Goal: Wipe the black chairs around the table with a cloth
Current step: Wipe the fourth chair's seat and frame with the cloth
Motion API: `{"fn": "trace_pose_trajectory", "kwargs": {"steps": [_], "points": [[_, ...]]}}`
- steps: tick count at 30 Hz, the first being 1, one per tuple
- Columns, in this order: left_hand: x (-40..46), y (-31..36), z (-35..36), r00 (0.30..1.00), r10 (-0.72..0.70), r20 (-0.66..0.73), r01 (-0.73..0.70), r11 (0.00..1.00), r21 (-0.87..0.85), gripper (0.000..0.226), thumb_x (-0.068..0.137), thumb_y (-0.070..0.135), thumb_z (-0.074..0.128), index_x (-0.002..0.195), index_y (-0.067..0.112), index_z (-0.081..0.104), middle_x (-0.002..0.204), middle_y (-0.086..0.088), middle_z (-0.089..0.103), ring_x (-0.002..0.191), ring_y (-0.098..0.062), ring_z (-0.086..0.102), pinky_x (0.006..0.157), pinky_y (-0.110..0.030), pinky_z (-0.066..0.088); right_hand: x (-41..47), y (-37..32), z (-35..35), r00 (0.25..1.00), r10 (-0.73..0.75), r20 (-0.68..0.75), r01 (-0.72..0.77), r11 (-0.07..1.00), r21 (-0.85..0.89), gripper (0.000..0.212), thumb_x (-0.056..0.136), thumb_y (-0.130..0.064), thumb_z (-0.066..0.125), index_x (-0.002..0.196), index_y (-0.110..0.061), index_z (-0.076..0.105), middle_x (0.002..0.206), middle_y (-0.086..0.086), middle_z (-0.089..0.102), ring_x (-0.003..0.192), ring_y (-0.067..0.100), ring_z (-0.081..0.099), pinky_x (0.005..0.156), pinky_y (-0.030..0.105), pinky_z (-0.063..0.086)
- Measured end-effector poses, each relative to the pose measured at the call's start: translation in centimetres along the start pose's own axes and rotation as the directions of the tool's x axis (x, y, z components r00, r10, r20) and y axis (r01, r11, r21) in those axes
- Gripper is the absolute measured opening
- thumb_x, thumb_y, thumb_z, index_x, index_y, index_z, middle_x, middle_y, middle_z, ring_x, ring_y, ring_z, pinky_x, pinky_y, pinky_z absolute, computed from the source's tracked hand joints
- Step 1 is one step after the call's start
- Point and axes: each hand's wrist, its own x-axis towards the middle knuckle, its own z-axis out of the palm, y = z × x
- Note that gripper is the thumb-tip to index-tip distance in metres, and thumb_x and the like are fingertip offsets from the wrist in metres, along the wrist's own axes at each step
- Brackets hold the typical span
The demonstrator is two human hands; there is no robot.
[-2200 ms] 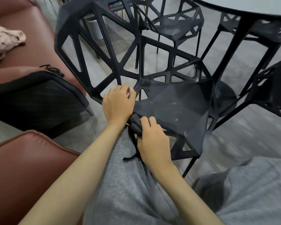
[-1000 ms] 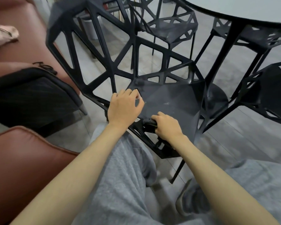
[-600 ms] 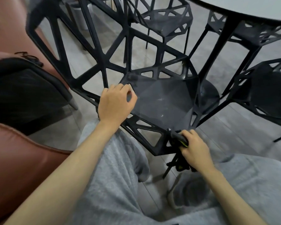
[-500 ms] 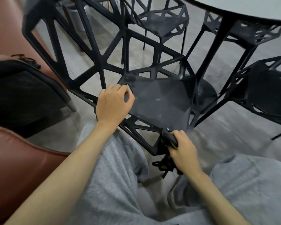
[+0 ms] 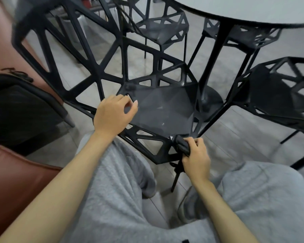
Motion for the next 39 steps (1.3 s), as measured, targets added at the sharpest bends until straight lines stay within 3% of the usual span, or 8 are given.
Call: {"fn": "trace_pose_trajectory", "kwargs": {"steps": [5, 9, 15, 20, 25, 30, 35, 39], "points": [[-0.2, -0.3, 0.3, 0.995, 0.091, 0.029, -0.091, 0.995, 0.027, 0.039, 0.104, 0.048, 0.049, 0.082, 0.021, 0.064, 0.076, 0.006, 0.062, 0.074, -0.017, 0.053, 0.064, -0.032, 0.043, -1.7, -0.7, 0.1, 0.978, -0.169, 0.118, 0.163, 0.985, 0.062, 0.051, 0.072, 0.0, 0.06, 0.114, -0.029, 0.061, 0.105, -0.01, 0.048, 0.097, 0.018, 0.053, 0.067, 0.037, 0.052], [0.0, -0.2, 0.6, 0.998, 0.048, 0.041, -0.05, 0.998, 0.04, 0.034, 0.104, 0.047, 0.051, 0.083, 0.022, 0.063, 0.077, 0.007, 0.062, 0.075, -0.018, 0.055, 0.064, -0.034, 0.044, 2.8, 0.4, 0.1, 0.962, -0.251, 0.108, 0.263, 0.959, -0.105, 0.044, 0.074, -0.005, 0.06, 0.111, -0.029, 0.061, 0.099, -0.005, 0.05, 0.089, 0.022, 0.046, 0.066, 0.038, 0.049], [-0.1, -0.1, 0.5, 0.997, 0.057, 0.061, -0.061, 0.996, 0.071, 0.029, 0.102, 0.042, 0.056, 0.083, 0.021, 0.064, 0.076, 0.008, 0.062, 0.071, -0.018, 0.054, 0.062, -0.032, 0.04, 10.6, -1.6, 1.7, 0.991, -0.12, 0.062, 0.132, 0.96, -0.247, 0.036, 0.076, -0.014, 0.064, 0.11, -0.024, 0.066, 0.103, 0.002, 0.056, 0.092, 0.032, 0.051, 0.069, 0.042, 0.049], [0.0, 0.1, -0.1, 1.0, 0.013, 0.021, -0.014, 0.999, 0.048, 0.024, 0.099, 0.035, 0.061, 0.079, 0.021, 0.064, 0.071, 0.007, 0.06, 0.067, -0.017, 0.052, 0.057, -0.028, 0.033, 5.1, -1.7, 1.1, 0.968, -0.215, 0.127, 0.233, 0.961, -0.147, 0.044, 0.073, -0.007, 0.06, 0.112, -0.028, 0.065, 0.102, -0.006, 0.054, 0.089, 0.025, 0.048, 0.07, 0.039, 0.05], [0.0, 0.1, 0.3, 1.0, -0.009, 0.001, 0.009, 0.999, 0.038, 0.021, 0.098, 0.035, 0.062, 0.083, 0.021, 0.065, 0.074, 0.007, 0.062, 0.068, -0.017, 0.054, 0.058, -0.028, 0.035, 1.5, -0.5, 0.6, 0.974, -0.155, 0.167, 0.165, 0.985, -0.043, 0.049, 0.075, -0.003, 0.061, 0.116, -0.029, 0.061, 0.102, -0.01, 0.049, 0.093, 0.019, 0.045, 0.067, 0.031, 0.041], [-0.1, 0.0, 0.5, 1.0, -0.025, 0.008, 0.025, 0.999, 0.033, 0.016, 0.098, 0.029, 0.059, 0.089, 0.019, 0.067, 0.075, 0.007, 0.062, 0.071, -0.019, 0.055, 0.059, -0.032, 0.043, 5.7, -2.7, 2.6, 0.95, -0.242, 0.199, 0.282, 0.937, -0.208, 0.04, 0.074, -0.01, 0.064, 0.111, -0.025, 0.06, 0.102, -0.002, 0.05, 0.091, 0.027, 0.048, 0.066, 0.039, 0.05], [-0.2, -0.3, 0.6, 0.999, 0.017, 0.043, -0.02, 0.998, 0.057, 0.017, 0.098, 0.028, 0.056, 0.094, 0.018, 0.069, 0.075, 0.005, 0.061, 0.073, -0.018, 0.056, 0.059, -0.033, 0.047, 12.6, -3.4, 4.6, 0.864, -0.403, 0.302, 0.482, 0.836, -0.262, 0.035, 0.083, -0.017, 0.064, 0.116, -0.028, 0.062, 0.106, 0.001, 0.053, 0.097, 0.03, 0.051, 0.063, 0.041, 0.051], [0.1, -0.3, 0.7, 0.999, -0.011, 0.039, 0.008, 0.998, 0.069, 0.018, 0.098, 0.028, 0.056, 0.088, 0.018, 0.066, 0.073, 0.006, 0.058, 0.072, -0.018, 0.053, 0.061, -0.033, 0.046, 21.6, -0.3, 3.3, 0.963, -0.225, 0.15, 0.266, 0.888, -0.375, 0.04, 0.084, -0.015, 0.063, 0.123, -0.024, 0.062, 0.115, 0.008, 0.053, 0.108, 0.037, 0.05, 0.071, 0.045, 0.053]]}}
